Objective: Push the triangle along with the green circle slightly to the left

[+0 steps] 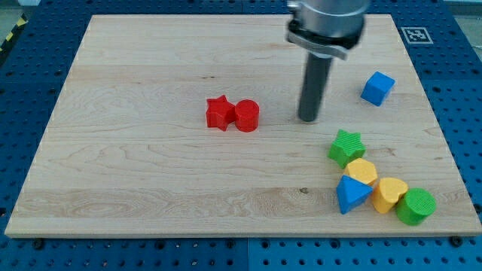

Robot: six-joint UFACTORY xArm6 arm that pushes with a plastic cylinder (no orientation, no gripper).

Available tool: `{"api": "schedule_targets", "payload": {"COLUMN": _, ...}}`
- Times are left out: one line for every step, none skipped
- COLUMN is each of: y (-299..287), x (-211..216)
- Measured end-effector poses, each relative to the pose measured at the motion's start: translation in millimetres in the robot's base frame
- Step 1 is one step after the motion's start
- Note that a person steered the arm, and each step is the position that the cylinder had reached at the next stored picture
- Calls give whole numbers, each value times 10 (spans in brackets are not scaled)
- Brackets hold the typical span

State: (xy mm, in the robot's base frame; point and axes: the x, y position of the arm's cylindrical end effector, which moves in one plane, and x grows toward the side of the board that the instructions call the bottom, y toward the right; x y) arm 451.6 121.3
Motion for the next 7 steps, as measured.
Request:
{"api": "schedule_targets", "payload": {"y": 608, "x": 22}}
{"api": "schedule_targets", "payload": {"y": 1167, "x": 309}}
{"api": "schedule_targets", "payload": {"y": 1621, "x": 743}}
{"api": "schedule_targets", "payload": {"y": 2041, "x": 1162}}
{"api": "schedule_targets", "payload": {"y": 1946, "x": 1526}}
{"api": "schedule_targets", "payload": {"y": 1505, "x": 1645}}
{"api": "schedule_targets", "payload": {"y": 1265, "x": 1670}}
